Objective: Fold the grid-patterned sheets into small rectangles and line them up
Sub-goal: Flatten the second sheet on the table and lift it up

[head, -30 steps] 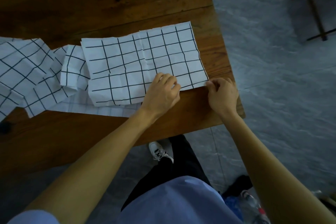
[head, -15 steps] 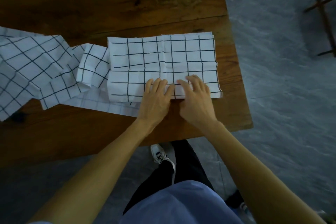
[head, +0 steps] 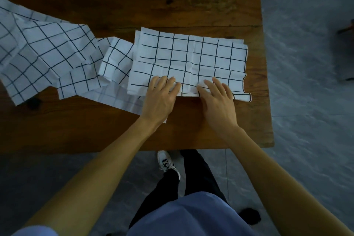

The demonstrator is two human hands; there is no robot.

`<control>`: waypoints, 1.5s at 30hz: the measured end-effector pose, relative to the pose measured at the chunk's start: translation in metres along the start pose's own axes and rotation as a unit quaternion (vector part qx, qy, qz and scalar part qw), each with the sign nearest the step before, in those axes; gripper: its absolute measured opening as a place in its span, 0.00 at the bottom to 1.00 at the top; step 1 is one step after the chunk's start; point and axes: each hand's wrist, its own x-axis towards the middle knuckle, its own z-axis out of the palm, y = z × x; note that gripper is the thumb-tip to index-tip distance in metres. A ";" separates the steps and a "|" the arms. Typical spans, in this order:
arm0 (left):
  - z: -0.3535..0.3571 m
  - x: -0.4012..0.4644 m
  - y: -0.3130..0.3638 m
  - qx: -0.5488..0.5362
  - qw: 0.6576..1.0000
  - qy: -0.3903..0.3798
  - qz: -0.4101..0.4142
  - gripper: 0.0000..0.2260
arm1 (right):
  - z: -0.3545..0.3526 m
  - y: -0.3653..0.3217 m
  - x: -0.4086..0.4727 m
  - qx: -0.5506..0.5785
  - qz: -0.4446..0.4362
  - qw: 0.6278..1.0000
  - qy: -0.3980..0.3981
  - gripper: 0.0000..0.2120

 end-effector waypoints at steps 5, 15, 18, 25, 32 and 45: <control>-0.012 -0.016 -0.013 0.015 1.000 0.004 0.011 0.14 | -0.003 0.012 -0.005 0.003 -0.015 1.000 0.006 0.16; -0.026 -0.051 -0.011 0.022 0.993 -0.113 -0.028 0.32 | -0.007 0.013 -0.010 0.006 -0.012 0.999 -0.030 0.20; -0.023 -0.059 -0.009 0.005 0.993 -0.116 -0.028 0.34 | -0.006 0.012 -0.009 -0.003 -0.002 0.999 -0.038 0.20; -0.026 -0.077 -0.008 0.071 0.972 -0.204 -0.094 0.29 | -0.007 0.016 -0.014 0.005 0.034 0.999 -0.040 0.19; -0.032 -0.078 -0.014 0.075 0.956 -0.234 -0.163 0.30 | -0.006 0.017 -0.017 0.001 0.049 0.997 -0.053 0.20; -0.018 -0.013 0.026 -0.127 0.965 -0.157 -0.167 0.28 | -0.001 0.025 -0.015 0.053 0.015 0.990 -0.131 0.25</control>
